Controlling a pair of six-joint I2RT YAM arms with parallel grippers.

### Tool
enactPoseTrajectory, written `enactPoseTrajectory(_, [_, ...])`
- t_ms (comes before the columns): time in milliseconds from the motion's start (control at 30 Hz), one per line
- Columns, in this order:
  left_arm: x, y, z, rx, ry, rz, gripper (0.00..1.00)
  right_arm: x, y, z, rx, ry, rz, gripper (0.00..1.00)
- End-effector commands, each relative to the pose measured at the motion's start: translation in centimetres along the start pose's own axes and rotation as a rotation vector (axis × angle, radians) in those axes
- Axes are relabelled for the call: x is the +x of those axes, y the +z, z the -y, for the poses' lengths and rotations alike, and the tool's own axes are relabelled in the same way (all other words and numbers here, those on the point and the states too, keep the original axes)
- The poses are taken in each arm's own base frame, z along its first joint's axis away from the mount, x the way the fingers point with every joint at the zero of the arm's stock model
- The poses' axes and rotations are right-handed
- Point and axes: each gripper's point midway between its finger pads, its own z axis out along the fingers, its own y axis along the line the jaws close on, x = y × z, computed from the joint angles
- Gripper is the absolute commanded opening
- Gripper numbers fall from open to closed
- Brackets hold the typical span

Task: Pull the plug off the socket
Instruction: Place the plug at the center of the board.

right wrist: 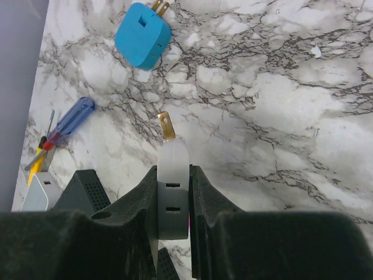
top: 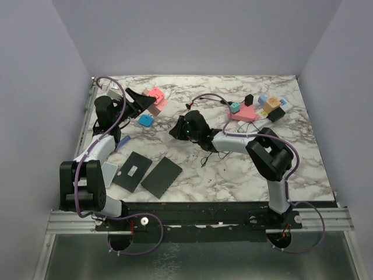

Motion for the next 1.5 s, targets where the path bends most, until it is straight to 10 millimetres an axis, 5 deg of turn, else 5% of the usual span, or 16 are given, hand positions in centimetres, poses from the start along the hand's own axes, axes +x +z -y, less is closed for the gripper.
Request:
enactPoseTrajectory(0, [-1.4, -0.4, 2.4, 0.072, 0.052, 0.046, 0.28, 0.0, 1.9, 0.4, 0.035, 0.041, 0.001, 0.03])
enactPoseTrajectory(500, [-1.0, -0.3, 1.3, 0.017, 0.063, 0.054, 0.28, 1.3, 7.5, 0.4, 0.036, 0.133, -0.015, 0.17])
enactPoseTrajectory(800, [-0.6, -0.1, 1.2, 0.002, 0.076, 0.038, 0.28, 2.5, 8.6, 1.0, 0.092, 0.101, -0.035, 0.56])
enactPoseTrajectory(1200, [-0.6, 0.0, 1.5, 0.004, 0.096, 0.025, 0.28, 0.0, 5.5, 1.3, 0.171, -0.062, 0.055, 0.75])
enactPoseTrajectory(1467, [-0.7, 0.1, 1.6, 0.000, 0.146, 0.000, 0.28, -2.1, -1.5, 1.6, 0.156, -0.191, 0.126, 0.82])
